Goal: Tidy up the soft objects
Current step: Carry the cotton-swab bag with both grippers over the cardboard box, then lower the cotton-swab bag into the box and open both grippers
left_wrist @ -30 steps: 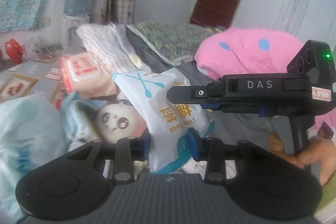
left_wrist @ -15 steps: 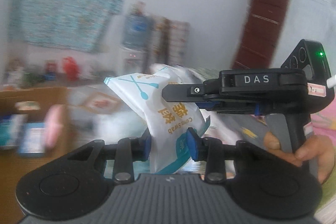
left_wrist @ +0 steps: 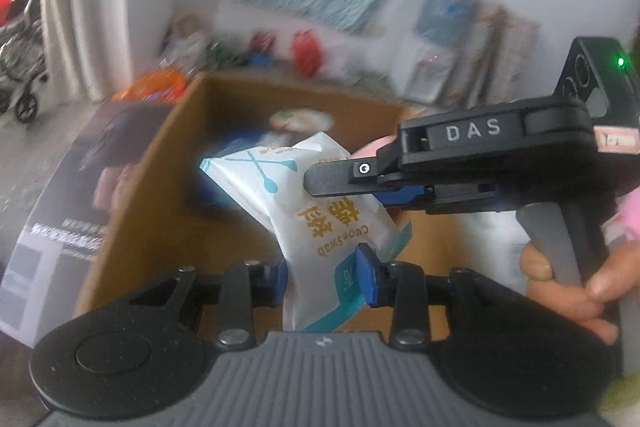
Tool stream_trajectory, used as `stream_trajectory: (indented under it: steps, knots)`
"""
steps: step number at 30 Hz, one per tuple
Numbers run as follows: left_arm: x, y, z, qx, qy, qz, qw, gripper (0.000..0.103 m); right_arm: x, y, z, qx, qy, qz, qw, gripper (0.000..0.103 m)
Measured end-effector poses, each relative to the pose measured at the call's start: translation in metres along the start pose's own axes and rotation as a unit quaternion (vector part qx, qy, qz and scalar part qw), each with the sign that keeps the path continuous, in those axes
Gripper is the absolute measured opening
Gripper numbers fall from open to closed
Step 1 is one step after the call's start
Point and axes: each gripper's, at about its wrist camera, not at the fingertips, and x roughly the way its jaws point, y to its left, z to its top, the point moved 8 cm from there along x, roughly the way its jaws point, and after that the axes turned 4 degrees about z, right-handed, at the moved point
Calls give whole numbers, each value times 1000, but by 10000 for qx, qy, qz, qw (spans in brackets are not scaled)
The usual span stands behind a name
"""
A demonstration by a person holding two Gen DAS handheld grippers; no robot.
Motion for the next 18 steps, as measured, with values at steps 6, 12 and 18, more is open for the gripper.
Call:
stream_trajectory:
  steps: [6, 12, 18]
  knots:
    - [49, 37, 13, -65, 401, 438, 9982, 38, 57, -44, 14, 849, 119, -279, 9959, 30]
    - [80, 52, 9, 194, 585, 972, 9933, 38, 92, -79, 6, 1594, 182, -380, 9863, 29]
    - [88, 68, 4, 119, 623, 1196, 9908, 39, 107, -86, -3, 1842, 200, -326, 9821, 31]
